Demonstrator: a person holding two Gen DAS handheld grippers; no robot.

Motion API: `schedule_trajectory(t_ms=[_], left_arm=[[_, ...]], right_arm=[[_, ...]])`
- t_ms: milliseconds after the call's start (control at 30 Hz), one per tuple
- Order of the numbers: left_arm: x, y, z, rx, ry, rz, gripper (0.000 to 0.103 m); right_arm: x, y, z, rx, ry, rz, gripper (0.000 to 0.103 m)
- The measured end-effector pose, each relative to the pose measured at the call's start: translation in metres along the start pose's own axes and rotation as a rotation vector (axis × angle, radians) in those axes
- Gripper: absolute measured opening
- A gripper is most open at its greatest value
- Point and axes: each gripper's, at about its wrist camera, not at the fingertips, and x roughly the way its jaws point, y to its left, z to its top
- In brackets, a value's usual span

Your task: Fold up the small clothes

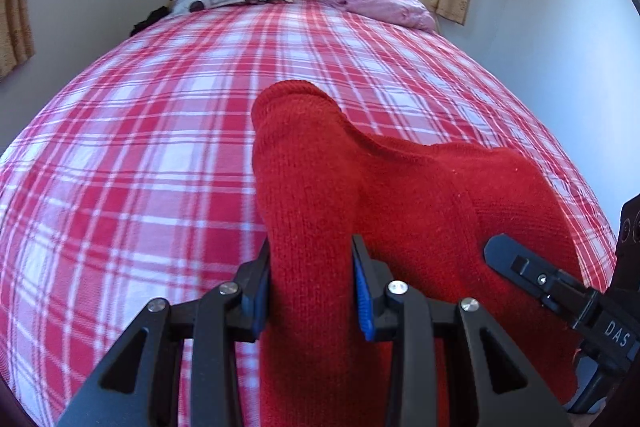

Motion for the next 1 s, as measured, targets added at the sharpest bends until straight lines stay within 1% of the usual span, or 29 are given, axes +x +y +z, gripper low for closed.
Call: schedule_trajectory(t_ms=[167,333,467,667,767,867,1000], left_arm=[[-0.012,0.033,-0.003,-0.046,-0.014,0.019,0.036],[-0.022,0.061,-0.008,-0.066,-0.032,0.066,0.036],[-0.028,0.088,-0.014,-0.100,-0.033,0.097,0.036],[-0.035,0.128,-0.019,-0.149,-0.037,0.166,0.036],[-0.039,0.147,-0.018,-0.167,-0.046,0.208,0.036],[-0.040,0.166,-0.014,-0.179,-0.057,0.254,0.036],[-0.038,0.187,-0.009,-0.189,-0.078,0.306,0.036]], right_arm=[[0.016,0.032,-0.008,-0.048,0.023,0.024,0.043],[0.038,0.061,-0.018,-0.078,0.059,0.057,0.043],[0.056,0.079,-0.026,-0.099,0.089,0.082,0.043],[0.092,0.108,-0.038,-0.129,0.147,0.141,0.043],[0.113,0.130,-0.040,-0.163,0.170,0.181,0.043],[0.133,0.149,-0.040,-0.213,0.176,0.204,0.043],[0.158,0.164,-0.039,-0.244,0.169,0.227,0.043]])
